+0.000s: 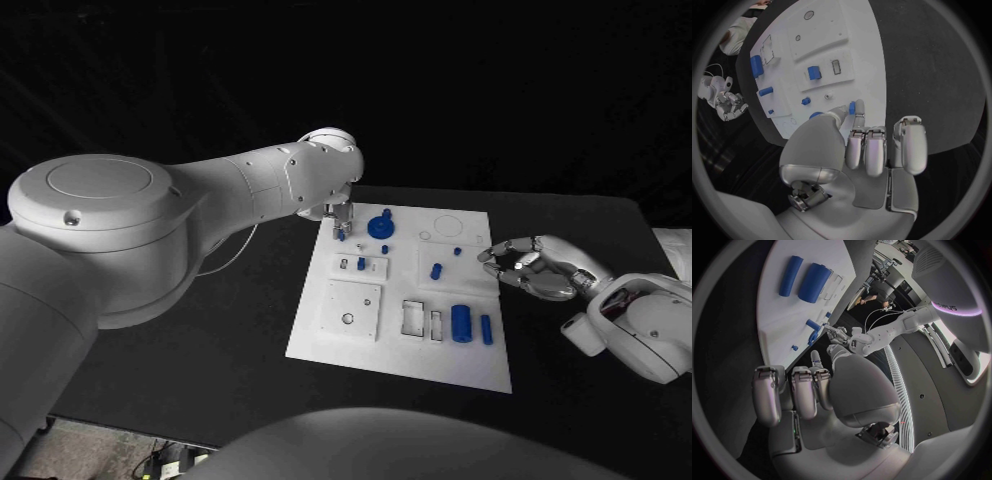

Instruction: Assemble the parts on the task board

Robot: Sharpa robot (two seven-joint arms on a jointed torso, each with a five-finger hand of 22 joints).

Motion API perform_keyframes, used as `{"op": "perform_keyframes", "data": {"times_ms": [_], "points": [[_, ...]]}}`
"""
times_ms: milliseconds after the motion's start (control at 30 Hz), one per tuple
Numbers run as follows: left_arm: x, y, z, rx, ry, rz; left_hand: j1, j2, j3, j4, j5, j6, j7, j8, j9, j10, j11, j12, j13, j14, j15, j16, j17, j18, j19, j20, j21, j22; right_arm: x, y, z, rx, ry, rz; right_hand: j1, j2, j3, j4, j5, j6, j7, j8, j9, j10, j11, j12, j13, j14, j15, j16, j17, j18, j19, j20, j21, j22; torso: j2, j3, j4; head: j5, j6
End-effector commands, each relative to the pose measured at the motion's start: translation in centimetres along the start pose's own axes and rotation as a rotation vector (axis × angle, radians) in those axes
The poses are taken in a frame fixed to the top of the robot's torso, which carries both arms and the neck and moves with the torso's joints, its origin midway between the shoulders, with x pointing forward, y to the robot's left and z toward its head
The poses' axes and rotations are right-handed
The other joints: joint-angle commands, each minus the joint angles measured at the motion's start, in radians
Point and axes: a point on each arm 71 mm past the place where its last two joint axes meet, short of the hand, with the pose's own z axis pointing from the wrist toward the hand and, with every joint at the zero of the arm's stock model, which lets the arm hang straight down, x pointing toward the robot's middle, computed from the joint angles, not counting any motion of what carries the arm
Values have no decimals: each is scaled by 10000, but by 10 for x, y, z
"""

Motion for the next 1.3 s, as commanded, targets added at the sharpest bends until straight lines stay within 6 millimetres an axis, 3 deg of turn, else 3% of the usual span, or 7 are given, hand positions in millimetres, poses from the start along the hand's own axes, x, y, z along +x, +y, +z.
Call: {"op": "perform_keyframes", "data": {"times_ms": [33, 533, 833, 1300], "points": [[2, -3, 1, 119, 53, -20, 174, -20, 173, -104, 16, 44, -33, 68, 40, 1039, -82, 24, 2630, 1057, -19, 25, 2634, 96, 279, -8, -65, 2192, 1, 0, 0, -26, 163, 7, 21, -28, 33, 4, 24, -7, 21, 44, 13, 1129, 7, -40, 2608, 1061, 77, 34, 2635, -24, 209, 9, -44, 2271, -7, 0, -2, -9, 0], [3, -5, 1, 125, -62, 3, 551, -87, 638, -544, 292, 99, -92, 222, 195, 1039, -141, 24, 2630, 1057, -71, 25, 2634, 98, 277, -56, -79, 2189, 1, -1, -1, 7, 158, 6, 11, -29, 38, 10, 21, -5, 23, 46, 14, 1129, 9, -40, 2608, 1061, 78, 34, 2635, -10, 165, 11, -85, 2252, -6, -1, 13, -18, 0], [8, -8, -2, 238, -6, 288, 544, -71, 698, -561, 357, 108, -90, 241, 211, 1039, -146, 24, 2630, 1057, -79, 25, 2634, 110, 253, -65, -134, 2172, 0, -2, -1, 36, 153, -2, 8, -30, 41, 12, 20, -7, 24, 45, 13, 1129, 10, -40, 2608, 1061, 79, 34, 2635, -5, 149, 11, -100, 2246, -16, 3, 19, 10, 0], [-1, -11, -25, 243, -93, 1457, 456, -79, 783, -546, 418, 57, -70, 229, 214, 1039, -146, 24, 2630, 1057, -92, 25, 2634, 136, 206, -79, -249, 2136, 0, -4, -1, 97, 164, -5, 4, -31, 46, 14, 18, -11, 26, 43, 13, 1129, 12, -40, 2608, 1061, 80, 34, 2635, -1, 135, 12, -113, 2240, -16, 7, 17, 42, 0]]}}
